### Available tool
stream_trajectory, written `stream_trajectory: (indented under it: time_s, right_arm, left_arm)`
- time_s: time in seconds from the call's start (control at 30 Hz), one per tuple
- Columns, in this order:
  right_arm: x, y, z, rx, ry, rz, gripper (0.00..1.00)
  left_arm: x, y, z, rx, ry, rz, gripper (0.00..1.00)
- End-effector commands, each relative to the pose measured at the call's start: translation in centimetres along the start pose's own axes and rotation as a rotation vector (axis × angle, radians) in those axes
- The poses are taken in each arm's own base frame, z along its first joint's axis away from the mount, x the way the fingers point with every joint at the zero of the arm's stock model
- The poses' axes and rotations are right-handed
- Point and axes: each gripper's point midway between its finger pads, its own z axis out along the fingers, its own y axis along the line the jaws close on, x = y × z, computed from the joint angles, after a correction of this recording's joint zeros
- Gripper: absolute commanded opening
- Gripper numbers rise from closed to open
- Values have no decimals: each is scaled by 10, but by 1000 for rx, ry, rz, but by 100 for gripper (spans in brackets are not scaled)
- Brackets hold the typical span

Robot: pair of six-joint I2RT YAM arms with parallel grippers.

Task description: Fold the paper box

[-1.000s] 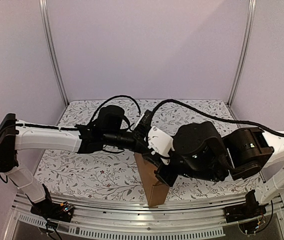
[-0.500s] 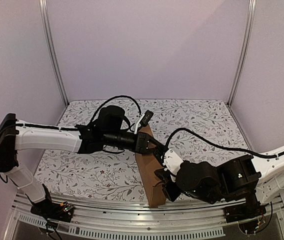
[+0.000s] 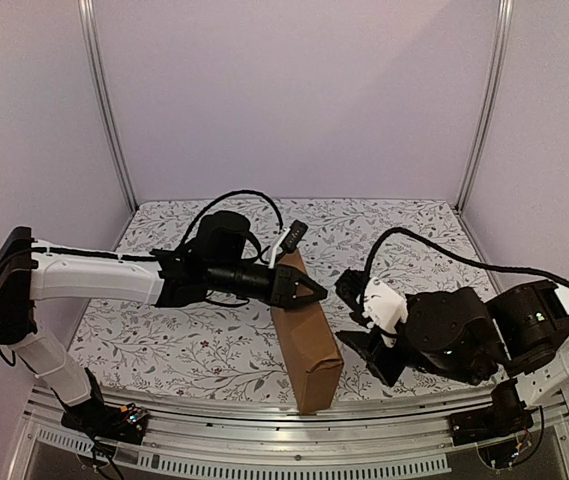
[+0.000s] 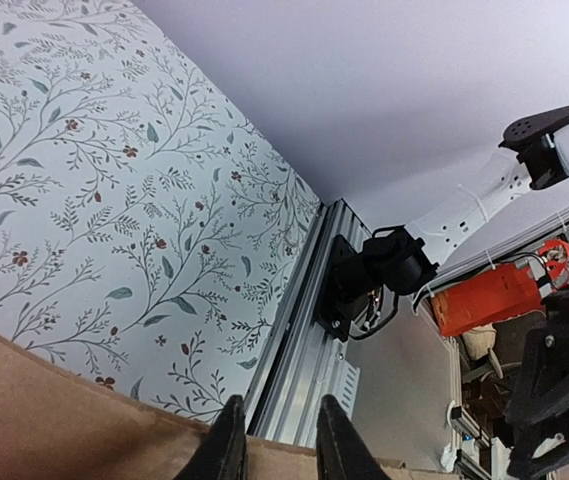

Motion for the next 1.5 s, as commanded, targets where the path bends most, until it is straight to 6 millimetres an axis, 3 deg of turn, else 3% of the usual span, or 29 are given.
stream_trajectory:
  time_s: [0.0, 0.17, 0.33, 0.53, 0.67, 0.8, 1.03, 1.47]
  right_arm:
    - [12, -26, -23, -50, 8, -31, 39]
    - [42, -31, -35, -175, 33, -1, 56]
    - [66, -20, -25, -270, 79, -15, 69]
    - [62, 7, -14, -443, 23, -64, 71]
    - [51, 22, -12, -552, -18, -92, 66]
    - [47, 25, 0, -597, -1, -114, 54]
    - [45, 28, 15, -615, 19, -127, 45]
    - [28, 22, 8, -597, -14, -134, 38]
  left_arm:
    - [68, 57, 1, -178, 198, -95, 24]
    - [68, 52, 2, -156, 205, -78, 24]
    - [71, 45, 4, -106, 227, -60, 24]
    - [81, 42, 4, -70, 268, -61, 24]
    - [84, 42, 3, -66, 278, -60, 24]
    - [84, 41, 1, -67, 280, -53, 24]
    - [82, 39, 1, -68, 279, -47, 24]
    - [82, 40, 0, -71, 278, -46, 24]
